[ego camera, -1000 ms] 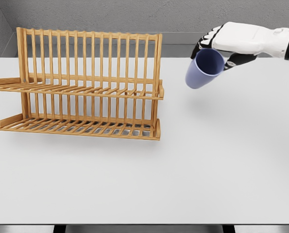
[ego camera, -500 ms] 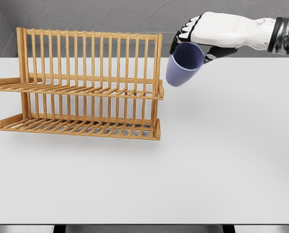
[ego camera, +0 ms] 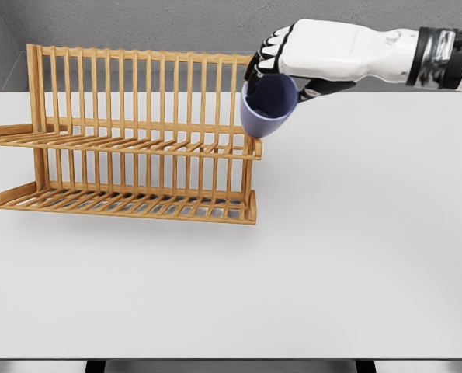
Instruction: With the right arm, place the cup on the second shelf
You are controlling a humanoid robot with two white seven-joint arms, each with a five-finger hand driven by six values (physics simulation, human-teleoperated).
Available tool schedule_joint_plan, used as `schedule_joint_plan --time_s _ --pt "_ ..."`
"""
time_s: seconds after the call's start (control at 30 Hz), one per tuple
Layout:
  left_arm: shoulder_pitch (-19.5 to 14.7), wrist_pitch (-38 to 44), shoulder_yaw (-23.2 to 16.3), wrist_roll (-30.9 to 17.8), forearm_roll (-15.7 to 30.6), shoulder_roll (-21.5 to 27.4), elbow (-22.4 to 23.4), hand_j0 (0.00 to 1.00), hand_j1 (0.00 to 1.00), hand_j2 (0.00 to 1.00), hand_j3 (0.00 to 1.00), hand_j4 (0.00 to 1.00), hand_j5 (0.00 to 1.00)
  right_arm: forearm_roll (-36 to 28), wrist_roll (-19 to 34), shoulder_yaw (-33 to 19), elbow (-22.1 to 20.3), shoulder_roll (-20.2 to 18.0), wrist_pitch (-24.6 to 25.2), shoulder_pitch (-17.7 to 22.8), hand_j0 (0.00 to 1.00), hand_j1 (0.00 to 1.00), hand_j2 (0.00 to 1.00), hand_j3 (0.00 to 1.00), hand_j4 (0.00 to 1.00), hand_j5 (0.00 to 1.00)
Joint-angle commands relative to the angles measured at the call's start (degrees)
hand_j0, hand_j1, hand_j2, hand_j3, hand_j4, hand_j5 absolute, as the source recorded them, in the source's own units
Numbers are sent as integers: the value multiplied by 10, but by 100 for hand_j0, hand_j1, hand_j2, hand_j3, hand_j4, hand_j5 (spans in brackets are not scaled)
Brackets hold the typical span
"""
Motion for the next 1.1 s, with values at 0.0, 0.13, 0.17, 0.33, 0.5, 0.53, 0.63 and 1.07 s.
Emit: schedule_joint_plan --time_s 0.0,0.13,0.17,0.33,0.5,0.53,0.63,1.07 --pt "0 0 0 0 0 0 0 100 100 100 100 100 100 -3 0 0 -11 8 2 0 60 60 60 60 60 60" --pt "0 0 0 0 0 0 0 100 100 100 100 100 100 -3 0 0 -32 11 2 0 60 60 60 60 60 60" --pt "0 0 0 0 0 0 0 100 100 100 100 100 100 -3 0 1 -35 11 2 0 60 60 60 60 60 60" --pt "0 0 0 0 0 0 0 100 100 100 100 100 100 -3 0 5 -52 10 2 1 60 60 60 60 60 60" --pt "0 0 0 0 0 0 0 100 100 100 100 100 100 7 0 34 -49 8 2 2 61 61 61 61 61 61" --pt "0 0 0 0 0 0 0 100 100 100 100 100 100 12 0 41 -46 8 2 2 61 61 61 61 61 61" --pt "0 0 0 0 0 0 0 100 100 100 100 100 100 18 0 50 -45 7 2 3 62 62 62 62 62 62" --pt "0 0 0 0 0 0 0 100 100 100 100 100 100 16 0 -203 -52 -29 -8 125 100 100 100 100 100 100"
